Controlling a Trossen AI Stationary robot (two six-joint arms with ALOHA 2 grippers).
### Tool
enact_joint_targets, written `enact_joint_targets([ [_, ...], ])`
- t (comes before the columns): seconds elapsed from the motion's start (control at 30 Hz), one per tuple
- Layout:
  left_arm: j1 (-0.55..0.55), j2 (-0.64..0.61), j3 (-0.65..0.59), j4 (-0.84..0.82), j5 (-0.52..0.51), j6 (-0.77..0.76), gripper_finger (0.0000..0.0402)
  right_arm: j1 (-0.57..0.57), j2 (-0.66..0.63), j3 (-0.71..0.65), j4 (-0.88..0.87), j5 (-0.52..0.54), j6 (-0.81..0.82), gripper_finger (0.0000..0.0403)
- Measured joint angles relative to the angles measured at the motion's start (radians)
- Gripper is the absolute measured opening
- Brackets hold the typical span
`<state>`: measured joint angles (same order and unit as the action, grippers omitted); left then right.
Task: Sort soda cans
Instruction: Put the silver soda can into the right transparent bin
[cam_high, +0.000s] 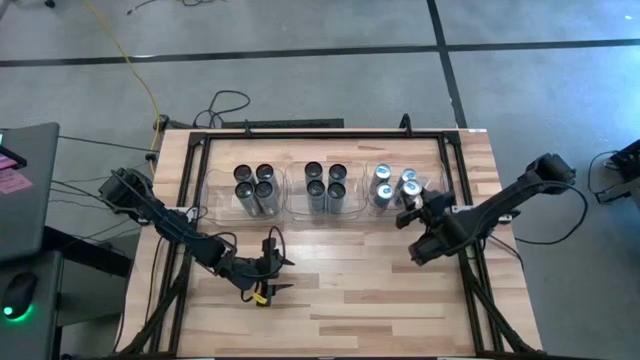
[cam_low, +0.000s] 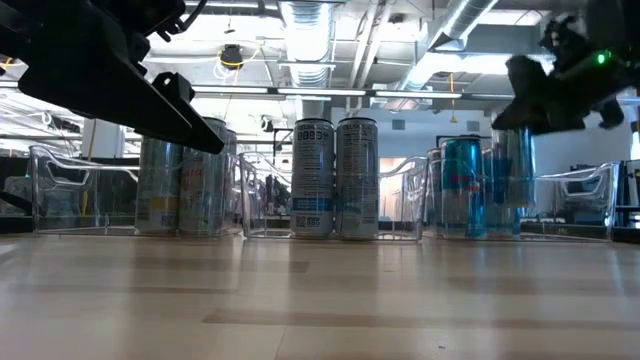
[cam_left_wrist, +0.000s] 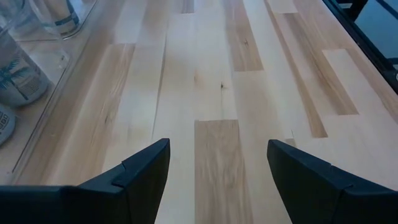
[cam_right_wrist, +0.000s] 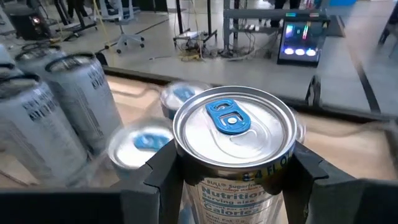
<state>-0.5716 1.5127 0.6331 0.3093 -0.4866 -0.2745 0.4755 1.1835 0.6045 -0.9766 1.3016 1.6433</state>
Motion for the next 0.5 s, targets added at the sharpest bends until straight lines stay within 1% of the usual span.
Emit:
enact_joint_targets([
  [0.1,-0.003,0.0,0.0,-0.005,0.0,0.0,0.0265,-0.006,0.0,-0.061,0.092,-0.028,0.003,0.0194],
  [0.27,-0.006,0.0,0.0,-0.004,0.0,0.0,0.0265,-0.005,0.0,-0.124,0.189,-0.037,-0.001,0.0194],
  [0.5,-0.005,0.0,0.0,-0.004,0.0,0.022,0.0265,-0.005,0.0,-0.152,0.291,-0.045,-0.12,0.0196],
])
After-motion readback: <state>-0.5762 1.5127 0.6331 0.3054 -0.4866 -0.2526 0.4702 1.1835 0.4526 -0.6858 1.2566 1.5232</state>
